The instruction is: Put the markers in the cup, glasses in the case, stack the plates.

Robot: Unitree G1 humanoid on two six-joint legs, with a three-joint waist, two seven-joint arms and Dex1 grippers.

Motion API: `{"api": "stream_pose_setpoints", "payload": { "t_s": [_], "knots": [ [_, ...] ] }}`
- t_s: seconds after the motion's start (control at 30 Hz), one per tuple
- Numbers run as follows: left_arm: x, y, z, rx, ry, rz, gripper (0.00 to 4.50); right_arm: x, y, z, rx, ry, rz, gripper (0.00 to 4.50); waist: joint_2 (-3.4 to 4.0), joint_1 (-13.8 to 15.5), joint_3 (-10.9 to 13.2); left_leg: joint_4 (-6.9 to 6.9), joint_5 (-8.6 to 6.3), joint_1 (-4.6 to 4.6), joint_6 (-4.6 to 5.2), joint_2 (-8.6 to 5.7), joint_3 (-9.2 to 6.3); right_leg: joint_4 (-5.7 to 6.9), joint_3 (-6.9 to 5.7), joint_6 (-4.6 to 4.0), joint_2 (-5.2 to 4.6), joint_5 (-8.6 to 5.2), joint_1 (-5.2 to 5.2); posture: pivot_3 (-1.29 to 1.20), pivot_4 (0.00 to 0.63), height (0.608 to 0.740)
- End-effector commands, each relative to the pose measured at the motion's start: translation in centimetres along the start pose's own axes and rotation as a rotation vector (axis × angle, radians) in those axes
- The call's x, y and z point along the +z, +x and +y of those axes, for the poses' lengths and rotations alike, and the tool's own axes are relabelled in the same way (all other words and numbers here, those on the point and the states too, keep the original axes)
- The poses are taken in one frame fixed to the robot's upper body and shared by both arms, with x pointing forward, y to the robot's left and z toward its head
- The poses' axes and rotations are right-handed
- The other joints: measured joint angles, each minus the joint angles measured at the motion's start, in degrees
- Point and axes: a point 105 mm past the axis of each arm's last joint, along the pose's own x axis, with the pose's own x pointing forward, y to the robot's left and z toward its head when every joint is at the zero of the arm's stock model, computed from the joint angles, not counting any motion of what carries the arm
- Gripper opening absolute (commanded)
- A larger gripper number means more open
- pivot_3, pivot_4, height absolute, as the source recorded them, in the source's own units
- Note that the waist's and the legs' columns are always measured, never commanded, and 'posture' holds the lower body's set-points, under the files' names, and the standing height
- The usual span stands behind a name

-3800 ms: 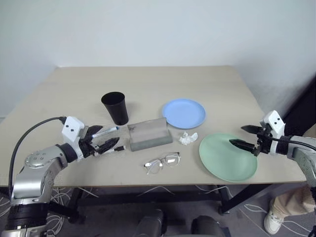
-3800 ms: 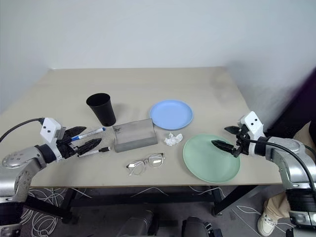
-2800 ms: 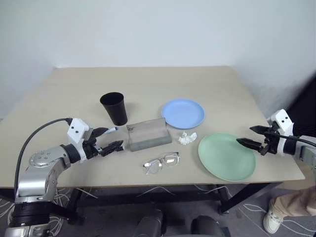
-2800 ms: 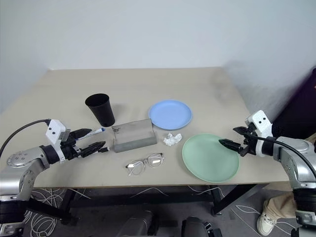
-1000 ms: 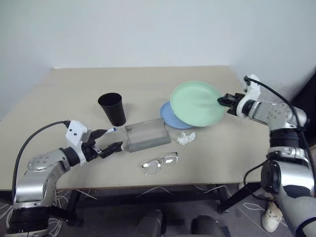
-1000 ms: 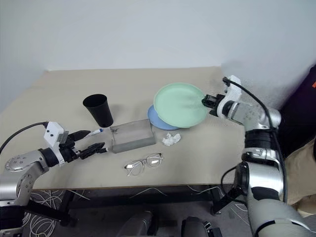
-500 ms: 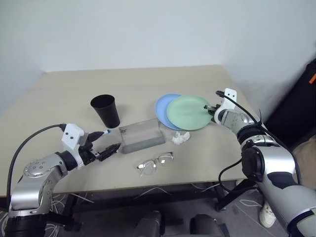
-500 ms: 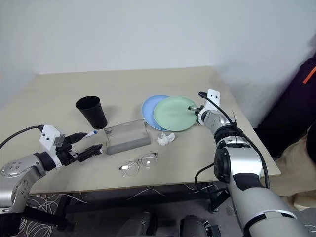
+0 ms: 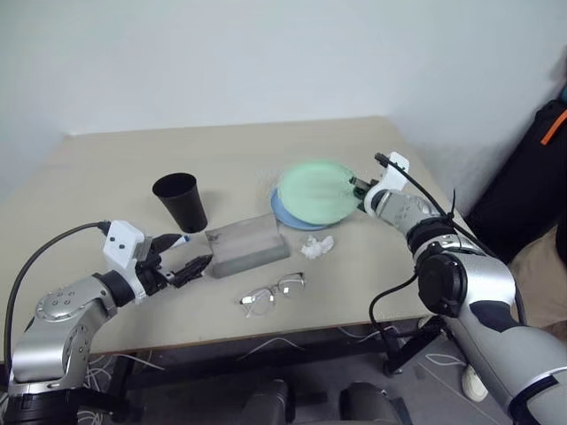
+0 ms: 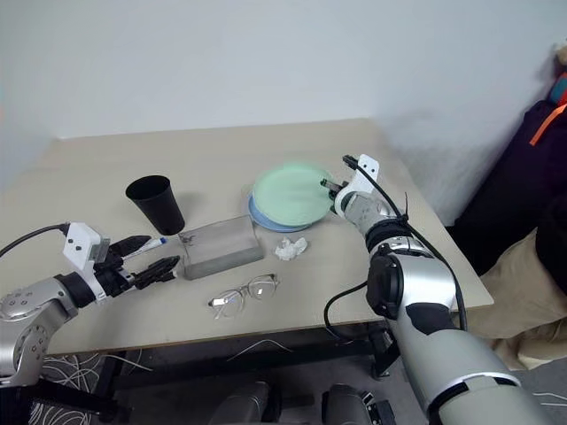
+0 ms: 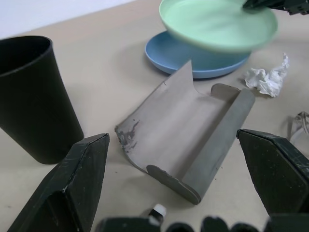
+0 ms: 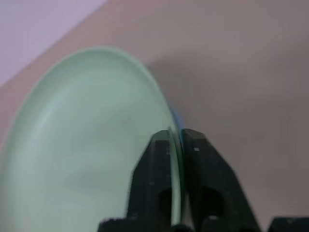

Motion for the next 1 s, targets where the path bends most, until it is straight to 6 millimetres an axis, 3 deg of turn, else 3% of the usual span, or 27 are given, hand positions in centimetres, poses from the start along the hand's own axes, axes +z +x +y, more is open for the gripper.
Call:
{"api": "stream_pose_setpoints", "payload": {
  "t_s": [0.03, 0.13, 0.27, 0.4, 0.6, 0.77, 1.0],
  "knots": [
    [1.5, 0.0, 0.0, 0.002, 0.039, -0.042, 4.5, 2.5, -0.2, 2.0, 0.049, -0.027, -0.079, 1.74, -0.01, 0.1, 0.0, -0.01, 0.0, 0.02, 0.0, 0.0, 0.0, -0.01, 0.0, 0.0, 0.0, 0.0, 0.01, 0.0, 0.0, 0.74],
    [1.3, 0.1, -0.2, 0.003, 0.03, -0.045, 4.5, 2.9, -0.3, 2.3, 0.056, -0.074, -0.089, 2.75, -0.01, 0.0, 0.0, -0.02, 0.0, 0.02, 0.0, -0.02, 0.04, -0.03, 0.08, 0.0, -0.01, 0.0, 0.01, 0.0, 0.0, 0.74],
    [1.2, 0.1, -0.5, 0.001, 0.023, -0.048, 4.5, 4.0, -0.6, 2.7, 0.088, -0.144, -0.111, 2.75, -0.01, 0.0, 0.0, -0.13, 0.0, 0.14, 0.0, -0.02, 0.12, -0.03, 0.21, 0.0, 0.0, 0.0, 0.02, 0.0, 0.0, 0.74],
    [1.0, 0.0, -0.6, 0.002, 0.017, -0.047, 4.5, 4.1, -1.4, 4.4, 0.271, -0.405, -0.061, 2.75, 0.0, -0.1, 0.0, -0.19, 0.0, 0.18, 0.0, -0.01, 0.15, -0.03, 0.29, 0.0, 0.03, 0.0, 0.0, 0.0, 0.0, 0.74],
    [1.0, -0.1, -0.4, 0.008, 0.016, -0.048, 4.5, 1.5, -3.4, 3.9, 0.491, -0.594, 0.096, 2.75, -0.11, 0.1, -0.1, -0.22, 0.0, 0.24, 0.0, 0.01, 0.14, -0.04, 0.3, 0.04, 0.05, -0.02, 0.05, 0.0, 0.0, 0.74],
    [1.0, 0.1, -0.5, 0.003, 0.011, -0.051, 4.5, -1.8, -5.8, 3.8, 0.637, -0.657, 0.217, 2.75, -0.11, 0.2, -0.1, -0.21, 0.0, 0.23, 0.0, -0.01, 0.16, -0.02, 0.34, 0.04, -0.02, -0.03, 0.01, 0.0, 0.0, 0.74],
    [1.0, 0.2, -0.7, 0.0, 0.006, -0.054, 4.5, -4.9, -7.6, 3.8, 0.742, -0.7, 0.327, 2.75, -0.12, 0.2, -0.1, -0.23, -0.01, 0.24, -0.01, 0.0, 0.12, -0.01, 0.37, 0.24, -0.07, -0.15, -0.06, 0.0, 0.0, 0.74]
  ]
}}
